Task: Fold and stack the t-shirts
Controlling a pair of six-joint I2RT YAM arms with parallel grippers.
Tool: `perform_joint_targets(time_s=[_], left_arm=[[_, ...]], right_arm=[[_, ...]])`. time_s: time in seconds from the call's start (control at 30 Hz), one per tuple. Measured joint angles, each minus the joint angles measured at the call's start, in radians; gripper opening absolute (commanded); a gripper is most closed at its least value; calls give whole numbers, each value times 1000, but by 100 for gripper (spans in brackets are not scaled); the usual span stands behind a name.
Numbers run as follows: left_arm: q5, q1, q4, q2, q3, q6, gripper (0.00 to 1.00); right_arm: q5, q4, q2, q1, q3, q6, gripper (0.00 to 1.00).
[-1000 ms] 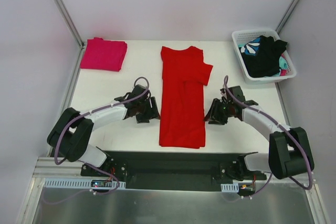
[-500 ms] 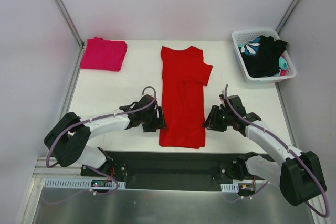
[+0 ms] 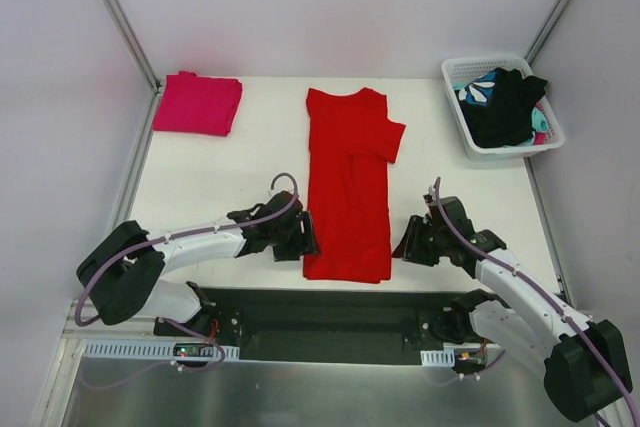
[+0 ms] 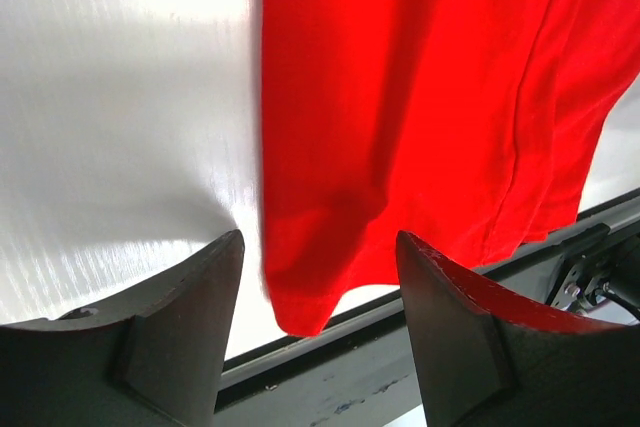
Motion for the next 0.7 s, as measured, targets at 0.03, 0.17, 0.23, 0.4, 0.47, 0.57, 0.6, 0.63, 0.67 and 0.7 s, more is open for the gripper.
perform_joint_targets(time_s=[0.03, 0.17, 0.23, 0.4, 0.47, 0.57, 0.6, 0.63, 0.67, 0.7], left_arm=[[-4, -6, -5, -10, -5, -6, 62], [-26, -52, -32, -52, -21, -42, 62], [-39, -81, -45, -74, -31, -63, 61], [-77, -165, -66, -104, -51, -129, 61], [-93, -197, -74, -102, -51, -150, 60], [-116, -228, -75, -84, -51, -177, 59], [-123, -236, -75, -75, -50, -187, 59], [-127, -241, -70, -69, -45, -192, 59], [-132, -246, -67, -61, -40, -199, 59], [-137, -249, -66, -55, -35, -204, 59]], right_arm=[[5, -5, 2, 7, -6, 4, 39], [27, -9, 3, 37, -18, 27, 39], [40, -6, 0, 56, -25, 41, 39], [64, -3, -15, 88, -58, 70, 38], [70, -3, -18, 95, -69, 79, 38], [82, -3, -24, 101, -75, 89, 38], [85, -3, -29, 103, -76, 91, 38], [87, -3, -37, 104, -77, 93, 38], [90, -3, -46, 104, -78, 93, 38], [93, -3, -54, 105, -79, 93, 38]])
